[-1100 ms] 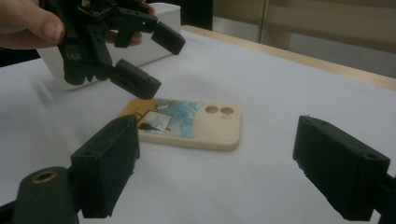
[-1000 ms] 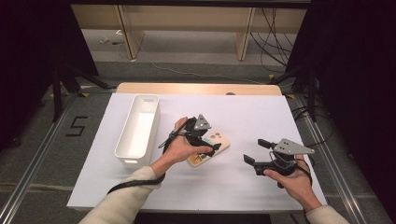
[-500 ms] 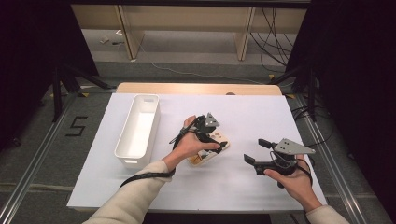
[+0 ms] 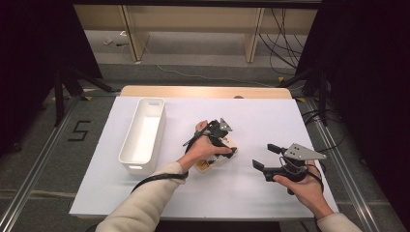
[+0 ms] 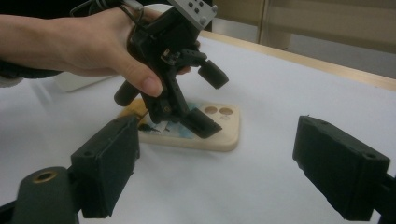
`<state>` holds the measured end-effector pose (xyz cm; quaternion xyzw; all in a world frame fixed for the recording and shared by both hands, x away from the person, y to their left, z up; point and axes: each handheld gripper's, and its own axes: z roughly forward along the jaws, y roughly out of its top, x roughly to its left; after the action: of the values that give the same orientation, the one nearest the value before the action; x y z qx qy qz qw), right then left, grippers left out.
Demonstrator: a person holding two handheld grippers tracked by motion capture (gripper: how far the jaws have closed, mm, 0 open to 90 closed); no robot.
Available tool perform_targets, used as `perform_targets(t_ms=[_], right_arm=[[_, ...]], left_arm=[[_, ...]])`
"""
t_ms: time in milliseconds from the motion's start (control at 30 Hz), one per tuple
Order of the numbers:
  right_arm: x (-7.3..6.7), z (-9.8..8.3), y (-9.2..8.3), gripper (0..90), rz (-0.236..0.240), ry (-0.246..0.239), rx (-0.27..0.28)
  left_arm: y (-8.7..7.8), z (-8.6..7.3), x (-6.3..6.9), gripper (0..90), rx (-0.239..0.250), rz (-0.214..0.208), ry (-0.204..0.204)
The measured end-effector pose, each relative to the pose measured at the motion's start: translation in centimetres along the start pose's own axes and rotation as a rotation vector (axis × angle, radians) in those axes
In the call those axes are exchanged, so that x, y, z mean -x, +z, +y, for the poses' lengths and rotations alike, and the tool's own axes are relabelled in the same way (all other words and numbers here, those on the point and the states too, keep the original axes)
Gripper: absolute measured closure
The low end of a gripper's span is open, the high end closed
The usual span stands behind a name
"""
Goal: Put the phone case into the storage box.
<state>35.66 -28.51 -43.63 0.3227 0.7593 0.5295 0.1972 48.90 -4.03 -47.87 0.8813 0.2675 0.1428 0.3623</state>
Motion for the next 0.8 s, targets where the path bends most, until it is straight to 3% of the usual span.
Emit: perform_targets(t_ms=[533, 667, 800], right_arm=[[0.0, 0.0, 0.0, 15.6, 0.003, -0.001, -0.004], [0.0, 0.0, 0.0, 15.6, 0.001, -0.001, -0.004], [0.0, 0.0, 0.0, 15.7, -0.001, -0.001, -0.007]], left_arm=[[1.0, 0.4, -0.1, 0.0, -0.043, -0.020, -0.009], [1.4, 0.3, 0.2, 0.0, -0.065, -0.012, 0.011], [1.8, 0.2, 0.0, 0.0, -0.077, -0.024, -0.006]])
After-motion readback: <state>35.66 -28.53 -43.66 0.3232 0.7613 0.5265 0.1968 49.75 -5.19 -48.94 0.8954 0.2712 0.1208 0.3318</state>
